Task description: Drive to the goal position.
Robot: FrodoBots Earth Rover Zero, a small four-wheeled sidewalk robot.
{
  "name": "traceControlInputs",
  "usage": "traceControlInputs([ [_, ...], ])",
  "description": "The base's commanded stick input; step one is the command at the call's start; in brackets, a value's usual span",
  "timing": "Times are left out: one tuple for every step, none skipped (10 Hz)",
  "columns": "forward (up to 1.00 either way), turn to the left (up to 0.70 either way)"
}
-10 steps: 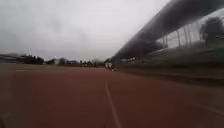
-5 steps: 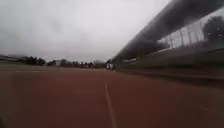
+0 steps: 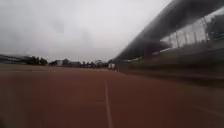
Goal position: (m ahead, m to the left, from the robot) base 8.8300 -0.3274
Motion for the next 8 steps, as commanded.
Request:
traceControlInputs([
  [1.0, 0.0],
  [1.0, 0.0],
  [1.0, 0.0],
  [1.0, 0.0],
  [1.0, 0.0],
  [1.0, 0.0],
  [1.0, 0.0],
  [1.0, 0.0],
])
